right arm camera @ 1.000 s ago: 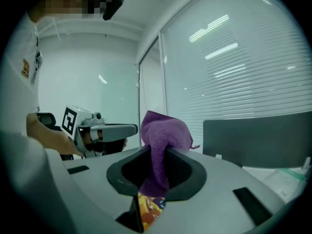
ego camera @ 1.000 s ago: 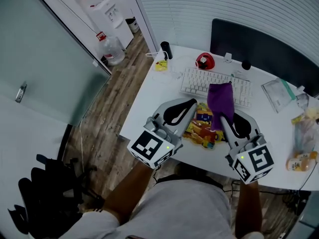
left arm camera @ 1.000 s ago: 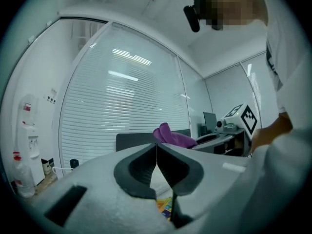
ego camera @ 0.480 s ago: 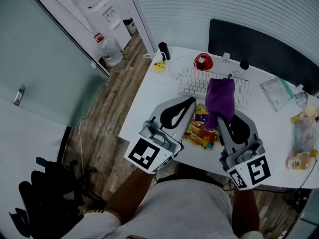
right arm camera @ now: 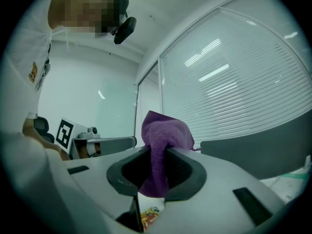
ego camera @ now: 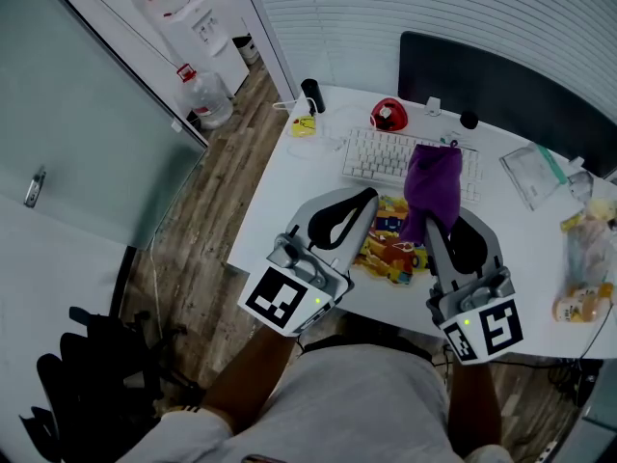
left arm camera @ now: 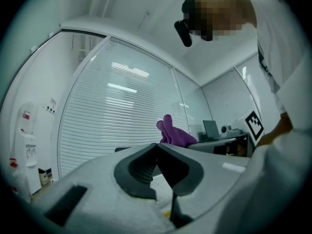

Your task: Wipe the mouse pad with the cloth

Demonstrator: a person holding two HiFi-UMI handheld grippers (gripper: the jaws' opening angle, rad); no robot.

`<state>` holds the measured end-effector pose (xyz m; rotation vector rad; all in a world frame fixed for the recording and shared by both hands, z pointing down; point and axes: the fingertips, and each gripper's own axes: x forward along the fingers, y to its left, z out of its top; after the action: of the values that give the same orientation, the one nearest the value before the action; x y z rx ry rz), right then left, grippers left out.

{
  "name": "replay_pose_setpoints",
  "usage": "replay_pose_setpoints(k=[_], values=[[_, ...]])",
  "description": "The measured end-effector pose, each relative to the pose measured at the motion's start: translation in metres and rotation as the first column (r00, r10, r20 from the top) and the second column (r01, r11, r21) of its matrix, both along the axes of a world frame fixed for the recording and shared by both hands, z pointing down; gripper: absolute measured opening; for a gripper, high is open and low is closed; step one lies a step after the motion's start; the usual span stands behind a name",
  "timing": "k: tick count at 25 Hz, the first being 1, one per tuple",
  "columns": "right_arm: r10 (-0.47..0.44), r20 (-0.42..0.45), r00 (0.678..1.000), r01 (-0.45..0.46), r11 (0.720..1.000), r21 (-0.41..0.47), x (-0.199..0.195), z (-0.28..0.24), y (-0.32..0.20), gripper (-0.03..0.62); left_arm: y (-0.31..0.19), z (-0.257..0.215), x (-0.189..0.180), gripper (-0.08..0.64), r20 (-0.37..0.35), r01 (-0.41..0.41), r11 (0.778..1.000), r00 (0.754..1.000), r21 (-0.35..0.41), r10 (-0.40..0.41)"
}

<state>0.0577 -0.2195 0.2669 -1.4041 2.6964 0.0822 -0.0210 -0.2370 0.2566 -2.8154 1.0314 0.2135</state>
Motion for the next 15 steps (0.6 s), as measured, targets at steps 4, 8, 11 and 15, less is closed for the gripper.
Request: replay_pose_setpoints(k=[4, 8, 11, 15], values=[[-0.001, -0.005, 1.000, 0.001, 1.000, -0.001, -0.0017, 0.0008, 0.0018, 0.069, 0.0007, 0.0002, -0.0010, 0.015, -0.002, 0.000, 1.000, 1.000, -0.002, 0.000], [-0.005, -0.011, 1.000, 0.005, 1.000, 0.000, -0.0046, 0.0011, 0.0043, 0.069, 0.0026, 0.0006, -0.0017, 0.015, -0.001, -0.002, 1.000, 1.000, -0.003, 0.002], [-0.004, -0.012, 1.000, 0.004, 1.000, 0.001, -0.0042, 0.0007, 0.0061, 0.069, 0.0044, 0.0008, -0.0010, 0.015, 0.003, -0.007, 1.000, 1.000, 0.000, 0.007], [-0.004, -0.015, 1.000, 0.004, 1.000, -0.002, -0.0045, 0.0019, 0.0080, 0.069, 0.0055, 0.0013, -0.0007, 0.015, 0.003, -0.008, 1.000, 1.000, -0.004, 0.008]])
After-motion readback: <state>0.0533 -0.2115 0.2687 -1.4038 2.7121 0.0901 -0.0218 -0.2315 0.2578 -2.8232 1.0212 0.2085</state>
